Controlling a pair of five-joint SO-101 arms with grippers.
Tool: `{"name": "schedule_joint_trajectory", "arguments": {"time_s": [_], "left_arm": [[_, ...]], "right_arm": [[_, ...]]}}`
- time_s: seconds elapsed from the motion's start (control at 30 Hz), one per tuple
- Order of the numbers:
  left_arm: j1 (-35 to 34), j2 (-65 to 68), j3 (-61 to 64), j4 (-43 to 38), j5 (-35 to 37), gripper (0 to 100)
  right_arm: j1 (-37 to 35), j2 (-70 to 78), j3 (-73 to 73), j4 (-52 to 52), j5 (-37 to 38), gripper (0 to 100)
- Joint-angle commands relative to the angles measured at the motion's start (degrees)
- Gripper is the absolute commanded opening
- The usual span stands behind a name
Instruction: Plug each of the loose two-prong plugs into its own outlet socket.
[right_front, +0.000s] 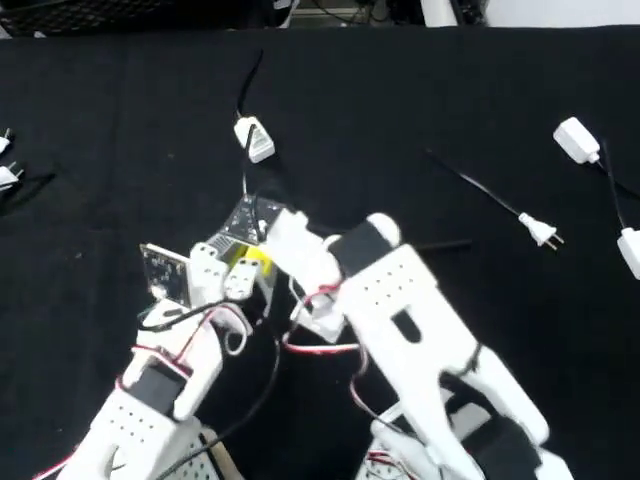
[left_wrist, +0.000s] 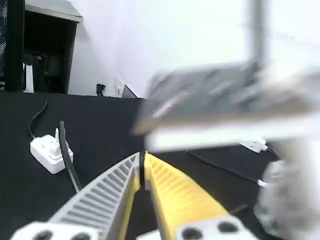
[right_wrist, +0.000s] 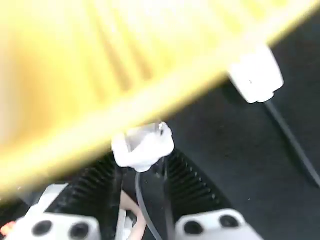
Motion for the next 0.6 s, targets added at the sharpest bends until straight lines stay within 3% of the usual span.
{"name": "schedule_joint_trajectory", "arguments": {"time_s": [0.0,0.57], "left_arm": [[1.5,-15.9,0.5,18.5,-0.2,3],[2.5,-11.8,0.7,17.9,0.2,3]], "right_arm": [[-2.5,4.1,-3.4,0.1,1.3,1.2],[-3.1,4.8,-16.1,4.7,-0.4,1.2]]}}
